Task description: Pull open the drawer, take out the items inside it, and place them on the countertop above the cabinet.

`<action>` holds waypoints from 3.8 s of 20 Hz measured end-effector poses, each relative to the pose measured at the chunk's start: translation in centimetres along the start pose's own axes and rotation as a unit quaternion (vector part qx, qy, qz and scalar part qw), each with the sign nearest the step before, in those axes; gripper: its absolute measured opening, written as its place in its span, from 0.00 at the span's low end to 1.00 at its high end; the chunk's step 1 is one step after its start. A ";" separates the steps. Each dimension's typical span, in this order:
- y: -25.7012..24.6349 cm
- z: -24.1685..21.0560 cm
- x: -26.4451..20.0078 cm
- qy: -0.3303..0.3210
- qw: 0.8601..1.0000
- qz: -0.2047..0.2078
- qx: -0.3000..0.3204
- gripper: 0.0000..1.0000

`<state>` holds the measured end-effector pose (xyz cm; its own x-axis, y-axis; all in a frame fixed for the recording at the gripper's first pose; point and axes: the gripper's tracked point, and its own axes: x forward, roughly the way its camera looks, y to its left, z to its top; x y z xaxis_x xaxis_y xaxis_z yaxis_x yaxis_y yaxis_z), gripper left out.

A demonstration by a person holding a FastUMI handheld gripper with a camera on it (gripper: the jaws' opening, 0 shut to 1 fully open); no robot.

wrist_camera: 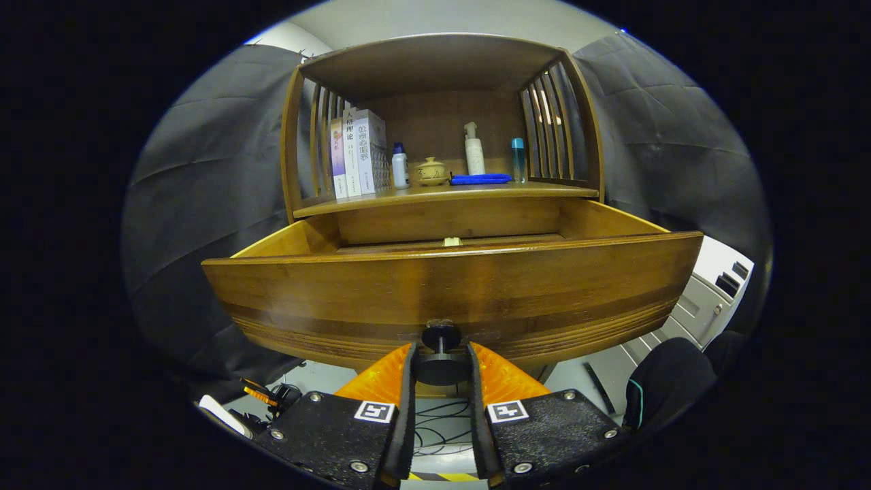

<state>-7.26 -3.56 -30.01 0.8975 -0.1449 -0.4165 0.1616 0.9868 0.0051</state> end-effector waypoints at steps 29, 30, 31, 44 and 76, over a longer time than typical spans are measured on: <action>-2.3 18.5 8.2 0.062 0.998 -0.028 -0.016 0.96; -2.4 18.3 8.9 0.070 0.997 -0.032 -0.014 0.96; -2.7 18.1 9.6 0.080 0.996 -0.039 -0.013 0.96; -4.6 11.3 15.8 0.218 0.972 -0.086 -0.015 0.96; -3.7 8.9 13.8 0.277 0.943 -0.087 -0.166 0.13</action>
<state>8.21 -9.83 -27.69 0.5034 -0.3373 -0.7955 0.0669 0.9331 -0.3533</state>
